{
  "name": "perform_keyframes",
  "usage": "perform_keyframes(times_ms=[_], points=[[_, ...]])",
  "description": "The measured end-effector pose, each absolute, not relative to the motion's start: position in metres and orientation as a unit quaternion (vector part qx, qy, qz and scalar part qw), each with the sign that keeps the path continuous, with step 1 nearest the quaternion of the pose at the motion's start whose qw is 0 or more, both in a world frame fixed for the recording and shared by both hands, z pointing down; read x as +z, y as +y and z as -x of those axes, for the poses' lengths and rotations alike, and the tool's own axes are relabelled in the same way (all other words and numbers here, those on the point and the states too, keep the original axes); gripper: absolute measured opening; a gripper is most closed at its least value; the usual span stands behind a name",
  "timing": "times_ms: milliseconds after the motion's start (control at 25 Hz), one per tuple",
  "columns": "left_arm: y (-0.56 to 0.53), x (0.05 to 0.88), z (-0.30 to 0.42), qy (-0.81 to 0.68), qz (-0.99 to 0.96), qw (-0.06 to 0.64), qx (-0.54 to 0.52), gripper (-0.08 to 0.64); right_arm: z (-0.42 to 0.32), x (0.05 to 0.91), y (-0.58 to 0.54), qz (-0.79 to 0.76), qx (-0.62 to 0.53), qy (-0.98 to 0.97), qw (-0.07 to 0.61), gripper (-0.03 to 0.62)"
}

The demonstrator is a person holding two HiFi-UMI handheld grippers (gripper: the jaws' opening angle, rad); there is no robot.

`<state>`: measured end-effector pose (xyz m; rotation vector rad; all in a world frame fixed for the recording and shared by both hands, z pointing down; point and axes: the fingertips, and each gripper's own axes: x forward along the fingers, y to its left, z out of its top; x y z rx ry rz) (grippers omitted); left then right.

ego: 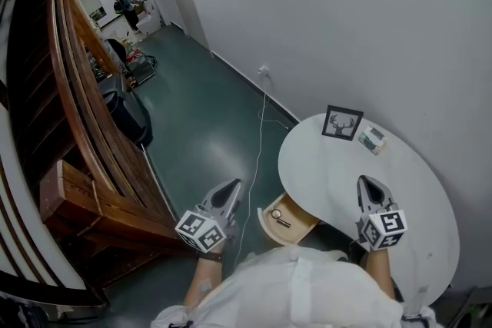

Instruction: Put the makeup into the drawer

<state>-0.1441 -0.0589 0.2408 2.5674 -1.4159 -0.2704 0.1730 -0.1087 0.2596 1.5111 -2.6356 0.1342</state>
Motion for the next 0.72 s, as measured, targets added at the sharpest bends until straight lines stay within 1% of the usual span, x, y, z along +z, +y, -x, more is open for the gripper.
perform_keyframes(times_ms=[720], points=[[-0.057, 0.243, 0.149, -0.478, -0.867, 0.102, -0.091, 0.031, -0.162, 0.259, -0.110, -0.489, 0.041, -0.870, 0.056, 0.009]])
